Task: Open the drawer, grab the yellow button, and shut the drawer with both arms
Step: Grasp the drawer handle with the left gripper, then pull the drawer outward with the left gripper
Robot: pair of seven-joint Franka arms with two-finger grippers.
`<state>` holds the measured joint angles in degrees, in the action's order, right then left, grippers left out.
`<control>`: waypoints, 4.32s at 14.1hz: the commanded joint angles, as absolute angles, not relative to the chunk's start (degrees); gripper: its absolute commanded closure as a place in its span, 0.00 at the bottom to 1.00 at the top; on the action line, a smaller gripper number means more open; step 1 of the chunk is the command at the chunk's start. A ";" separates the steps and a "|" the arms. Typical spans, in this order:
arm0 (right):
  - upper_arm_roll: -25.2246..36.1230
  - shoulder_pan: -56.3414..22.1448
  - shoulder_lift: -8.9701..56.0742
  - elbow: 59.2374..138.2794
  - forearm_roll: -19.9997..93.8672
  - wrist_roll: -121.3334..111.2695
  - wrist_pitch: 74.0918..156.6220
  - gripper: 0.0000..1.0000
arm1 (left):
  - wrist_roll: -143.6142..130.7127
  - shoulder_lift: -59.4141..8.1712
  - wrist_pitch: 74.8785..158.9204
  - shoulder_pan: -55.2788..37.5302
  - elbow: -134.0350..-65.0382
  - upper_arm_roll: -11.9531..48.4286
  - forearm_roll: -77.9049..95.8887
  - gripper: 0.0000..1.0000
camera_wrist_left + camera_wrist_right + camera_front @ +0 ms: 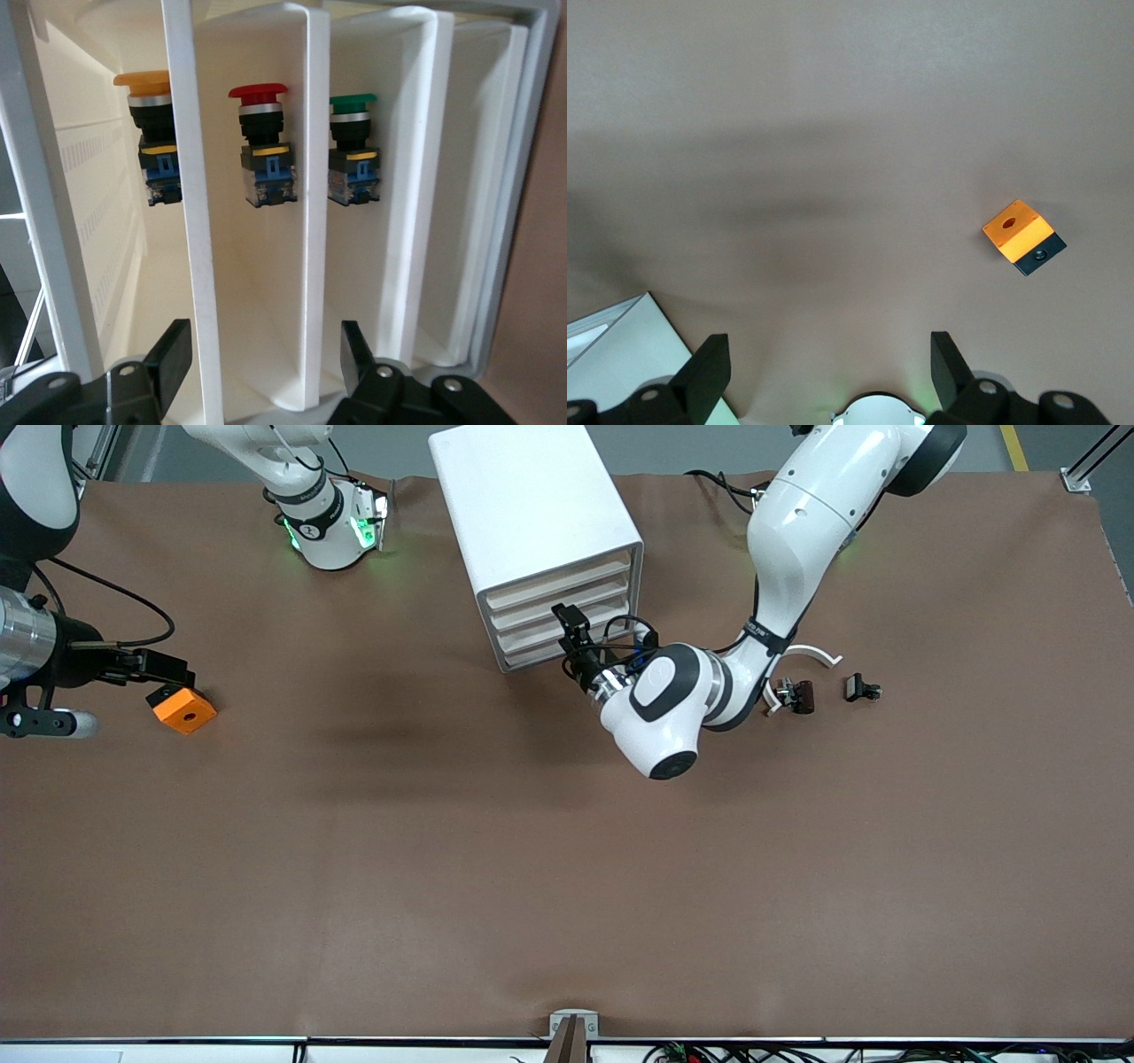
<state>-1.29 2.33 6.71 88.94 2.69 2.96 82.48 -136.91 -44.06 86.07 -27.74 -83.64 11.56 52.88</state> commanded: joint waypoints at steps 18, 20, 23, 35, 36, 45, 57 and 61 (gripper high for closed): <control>-1.41 2.55 6.68 89.74 3.25 3.69 82.27 0.00 | -137.64 -44.65 79.37 -29.97 -84.20 11.51 58.54 0.60; -1.41 2.55 6.68 89.74 3.25 3.60 82.27 0.00 | -137.55 -45.08 79.37 -30.58 -84.20 11.51 58.54 0.64; -1.41 2.55 6.68 89.82 3.25 3.52 82.27 0.00 | -137.90 -45.70 79.89 -32.25 -84.20 11.43 58.62 0.77; -1.41 2.64 6.68 89.82 3.25 3.43 82.53 0.00 | -137.90 -46.23 82.18 -31.90 -83.32 7.83 58.01 1.00; -1.41 2.90 6.77 89.82 3.25 3.25 82.70 0.00 | -137.90 -46.06 82.44 -31.90 -83.15 7.13 57.83 1.00; -1.23 3.08 7.03 89.82 3.08 3.52 83.50 0.00 | -133.77 -46.06 91.14 -31.90 -82.00 5.71 57.83 1.00; -1.23 3.08 7.38 89.82 3.16 3.78 83.50 0.00 | -131.66 -46.23 91.49 -30.06 -81.30 3.16 56.69 1.00; -1.23 2.99 7.38 89.74 3.16 3.87 83.50 0.00 | -131.13 -45.88 91.49 -29.09 -81.21 3.16 56.69 0.00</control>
<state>-0.88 2.55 7.45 89.82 2.69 3.05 83.26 -134.25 -44.42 85.65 -28.42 -81.40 5.13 58.67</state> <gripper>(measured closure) 0.000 0.877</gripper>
